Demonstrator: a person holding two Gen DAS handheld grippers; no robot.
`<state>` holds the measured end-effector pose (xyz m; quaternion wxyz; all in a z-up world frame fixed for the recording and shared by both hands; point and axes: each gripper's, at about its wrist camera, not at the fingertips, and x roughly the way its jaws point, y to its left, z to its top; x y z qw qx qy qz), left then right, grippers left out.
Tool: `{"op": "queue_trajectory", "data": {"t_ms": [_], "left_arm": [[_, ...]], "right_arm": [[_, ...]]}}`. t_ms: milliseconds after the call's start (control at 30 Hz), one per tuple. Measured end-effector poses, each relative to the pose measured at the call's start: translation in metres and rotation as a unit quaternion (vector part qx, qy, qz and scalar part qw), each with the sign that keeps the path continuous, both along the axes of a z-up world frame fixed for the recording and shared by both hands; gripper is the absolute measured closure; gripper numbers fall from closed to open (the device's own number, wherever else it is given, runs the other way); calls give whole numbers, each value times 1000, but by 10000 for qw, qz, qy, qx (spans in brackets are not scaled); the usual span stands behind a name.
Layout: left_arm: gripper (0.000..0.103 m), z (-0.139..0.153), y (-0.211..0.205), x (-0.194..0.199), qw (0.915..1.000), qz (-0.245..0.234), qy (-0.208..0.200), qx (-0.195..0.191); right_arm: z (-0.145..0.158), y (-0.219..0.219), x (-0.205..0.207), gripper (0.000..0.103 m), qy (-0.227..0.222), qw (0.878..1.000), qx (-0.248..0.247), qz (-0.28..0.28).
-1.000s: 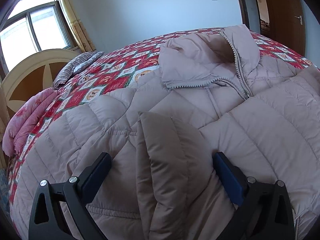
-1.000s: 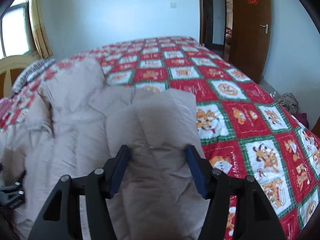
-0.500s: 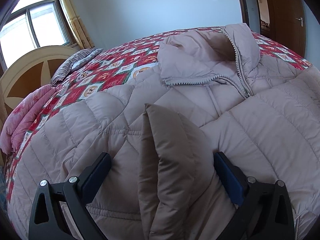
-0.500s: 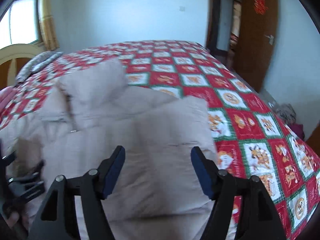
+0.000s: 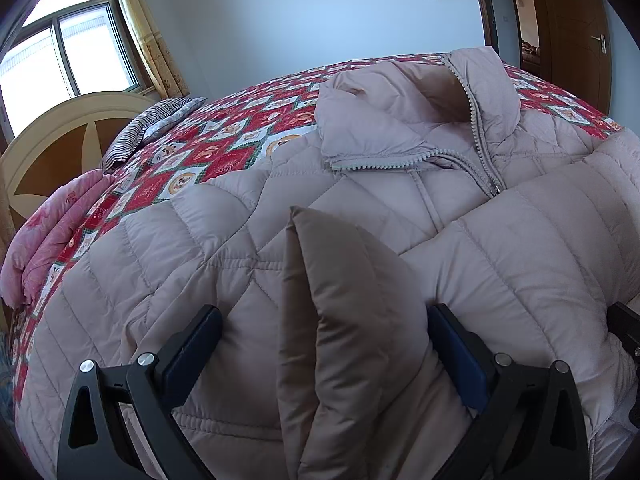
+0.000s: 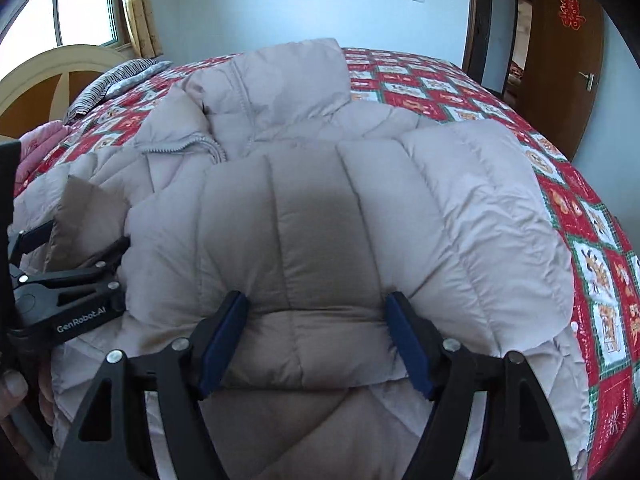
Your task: Fold large clothes
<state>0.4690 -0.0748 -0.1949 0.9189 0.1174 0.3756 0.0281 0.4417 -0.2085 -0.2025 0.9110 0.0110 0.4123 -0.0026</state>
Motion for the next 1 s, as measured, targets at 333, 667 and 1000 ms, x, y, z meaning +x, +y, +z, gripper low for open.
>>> {"op": "queue_trajectory", "data": {"t_ms": [333, 667, 1000], "left_arm": [[1, 19, 18, -9, 9996, 34, 11, -278], [1, 65, 138, -90, 9948, 320, -645, 725], [1, 42, 345, -180, 9687, 2279, -342, 920]], "right_arm": [[-3, 6, -4, 26, -59, 9998, -198, -39], [-3, 8, -5, 26, -90, 9995, -295, -62], [-2, 9, -6, 25, -123, 9992, -364, -62]]}}
